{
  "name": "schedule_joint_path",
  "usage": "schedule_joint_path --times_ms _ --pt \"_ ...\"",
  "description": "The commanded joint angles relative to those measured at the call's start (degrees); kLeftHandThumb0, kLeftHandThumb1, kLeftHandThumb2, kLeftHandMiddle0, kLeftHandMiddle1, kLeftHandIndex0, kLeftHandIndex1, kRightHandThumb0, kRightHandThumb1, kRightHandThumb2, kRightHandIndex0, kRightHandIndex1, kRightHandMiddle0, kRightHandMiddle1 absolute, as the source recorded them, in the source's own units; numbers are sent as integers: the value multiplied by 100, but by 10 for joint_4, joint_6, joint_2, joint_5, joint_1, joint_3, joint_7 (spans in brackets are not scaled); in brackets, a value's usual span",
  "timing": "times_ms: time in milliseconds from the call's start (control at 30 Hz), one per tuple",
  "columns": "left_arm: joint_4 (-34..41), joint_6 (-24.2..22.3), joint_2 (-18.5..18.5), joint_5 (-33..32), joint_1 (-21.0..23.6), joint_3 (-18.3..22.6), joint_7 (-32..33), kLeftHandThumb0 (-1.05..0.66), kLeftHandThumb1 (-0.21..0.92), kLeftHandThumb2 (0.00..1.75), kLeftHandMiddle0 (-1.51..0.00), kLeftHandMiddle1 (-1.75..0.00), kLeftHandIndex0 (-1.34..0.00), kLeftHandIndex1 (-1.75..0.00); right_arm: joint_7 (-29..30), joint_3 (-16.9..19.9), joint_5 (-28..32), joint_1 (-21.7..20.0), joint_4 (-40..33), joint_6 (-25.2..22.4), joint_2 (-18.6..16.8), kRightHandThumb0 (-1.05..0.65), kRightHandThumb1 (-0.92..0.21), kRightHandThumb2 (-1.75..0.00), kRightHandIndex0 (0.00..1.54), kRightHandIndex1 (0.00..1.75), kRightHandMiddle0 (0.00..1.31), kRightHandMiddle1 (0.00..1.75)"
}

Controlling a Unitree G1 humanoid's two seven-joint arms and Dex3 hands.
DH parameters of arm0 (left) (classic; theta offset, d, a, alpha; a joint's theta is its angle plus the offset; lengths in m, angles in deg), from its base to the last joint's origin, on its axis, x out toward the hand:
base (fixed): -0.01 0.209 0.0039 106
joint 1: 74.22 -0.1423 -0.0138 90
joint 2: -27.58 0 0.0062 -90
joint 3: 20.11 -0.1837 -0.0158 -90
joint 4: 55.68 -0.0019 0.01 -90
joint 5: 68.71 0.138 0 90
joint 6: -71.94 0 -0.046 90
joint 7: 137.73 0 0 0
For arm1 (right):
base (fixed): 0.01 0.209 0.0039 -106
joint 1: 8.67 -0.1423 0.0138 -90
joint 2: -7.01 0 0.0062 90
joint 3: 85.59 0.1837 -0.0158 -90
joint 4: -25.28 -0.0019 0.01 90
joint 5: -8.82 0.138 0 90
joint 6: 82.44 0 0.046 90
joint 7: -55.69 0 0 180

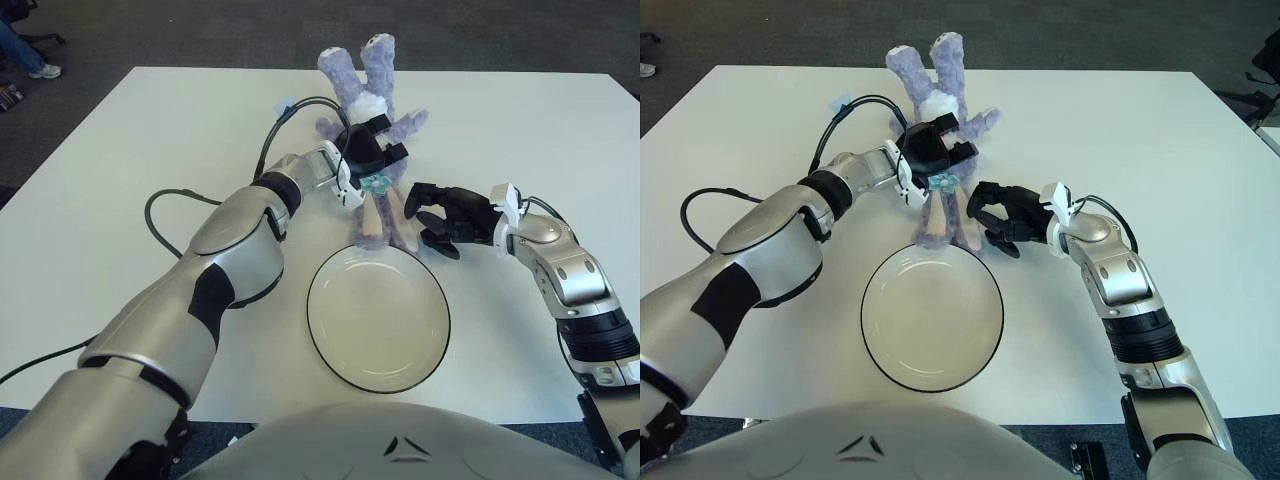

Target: Put the doll into the plate.

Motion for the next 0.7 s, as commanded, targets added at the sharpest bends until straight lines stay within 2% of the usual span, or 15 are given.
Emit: schedule_joint_path --times_ms 0,267,467,600,633,667 --pt "-10 21 7 2 -17 -6 -16 -15 16 120 -1 -117 0 -101 -5 -11 1 22 11 -32 1 -35 -90 -55 113 175 21 175" --pt "-11 31 11 2 -18 -11 -19 -15 13 123 -8 -130 0 -117 -5 -10 7 21 4 -41 1 -35 -90 -55 112 175 21 175" --pt "-13 35 12 1 -24 -12 -26 -16 17 123 -13 -146 0 -134 -2 -10 6 21 2 -46 1 -35 -90 -55 112 175 21 175" --pt "-13 38 14 1 -28 -15 -28 -11 19 126 -18 -155 0 -153 1 -11 0 23 -1 -42 4 -35 -90 -55 112 175 21 175" --pt "-13 37 14 1 -29 -15 -27 -1 27 120 -23 -158 0 -156 3 -11 -2 24 -1 -40 4 -35 -90 -55 112 175 21 175" --pt "-13 36 14 2 -30 -16 -27 13 39 108 -31 -160 -1 -161 4 -11 -2 25 -2 -39 4 -35 -90 -54 112 175 21 175"
